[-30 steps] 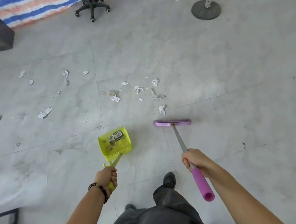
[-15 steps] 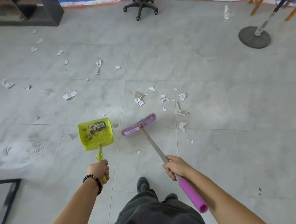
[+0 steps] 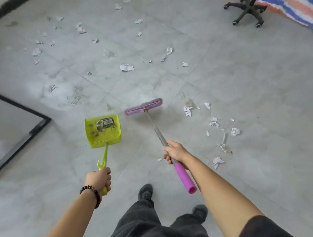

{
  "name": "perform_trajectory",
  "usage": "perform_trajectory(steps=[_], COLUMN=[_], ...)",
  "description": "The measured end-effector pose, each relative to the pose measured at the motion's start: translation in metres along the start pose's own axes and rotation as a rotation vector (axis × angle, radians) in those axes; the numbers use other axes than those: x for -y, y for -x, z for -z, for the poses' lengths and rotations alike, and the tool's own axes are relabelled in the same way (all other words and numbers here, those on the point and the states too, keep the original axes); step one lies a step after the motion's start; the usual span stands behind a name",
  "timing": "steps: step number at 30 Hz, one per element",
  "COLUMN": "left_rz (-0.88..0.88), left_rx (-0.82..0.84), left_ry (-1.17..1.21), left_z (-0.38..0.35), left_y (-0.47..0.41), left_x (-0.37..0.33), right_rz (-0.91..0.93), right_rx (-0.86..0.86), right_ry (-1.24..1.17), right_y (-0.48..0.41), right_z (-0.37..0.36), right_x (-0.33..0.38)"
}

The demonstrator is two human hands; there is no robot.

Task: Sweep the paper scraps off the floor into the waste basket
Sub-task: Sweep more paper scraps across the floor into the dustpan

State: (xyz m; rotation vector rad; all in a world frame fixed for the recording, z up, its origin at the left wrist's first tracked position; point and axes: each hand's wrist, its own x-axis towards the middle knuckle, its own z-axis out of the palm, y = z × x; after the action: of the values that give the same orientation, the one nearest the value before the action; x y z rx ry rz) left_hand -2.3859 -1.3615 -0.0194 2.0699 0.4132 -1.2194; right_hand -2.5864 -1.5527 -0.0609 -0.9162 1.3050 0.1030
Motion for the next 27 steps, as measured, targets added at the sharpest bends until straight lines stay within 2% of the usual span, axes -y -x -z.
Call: perform_trajectory(steps=[3, 6, 10, 16, 20, 23, 27], left_rz=[0.041, 0.071, 0.113, 0.177, 0.194, 0.210, 0.216], left_rx=[-0.047, -0.104, -0.162, -0.203, -0.208, -0.181, -0.151], left_ry=[0.019, 0.047, 0.081, 0.115, 0.089, 0.082, -0.004], left_z=[0.001, -0.008, -0.034, -0.098, -0.132, -0.142, -0.134], left_y=[0.002, 0.009, 0.031, 0.075, 0.110, 0.128, 0.138], left_x=[0.024, 0.053, 0.102, 0.173, 0.210, 0.223, 0.241], right_rz=[-0.047, -0.059, -0.018, -0.231, -0.348, -0.265, -0.191], right_rx=[0.015, -0.010, 0.039, -0.038, -0.188, -0.284, -0.241], right_ry=[0.066, 0.410, 0.929, 1.030, 1.096, 1.170, 1.078], right_y=[-0.042, -0.071, -0.040, 0.045, 0.086, 0.106, 0.116], right_z=[0.006, 0.025, 0.082, 0.235, 0.316, 0.331, 0.282], right_x=[0.021, 0.010, -0.060, -0.195, -0.226, -0.233, -0.235])
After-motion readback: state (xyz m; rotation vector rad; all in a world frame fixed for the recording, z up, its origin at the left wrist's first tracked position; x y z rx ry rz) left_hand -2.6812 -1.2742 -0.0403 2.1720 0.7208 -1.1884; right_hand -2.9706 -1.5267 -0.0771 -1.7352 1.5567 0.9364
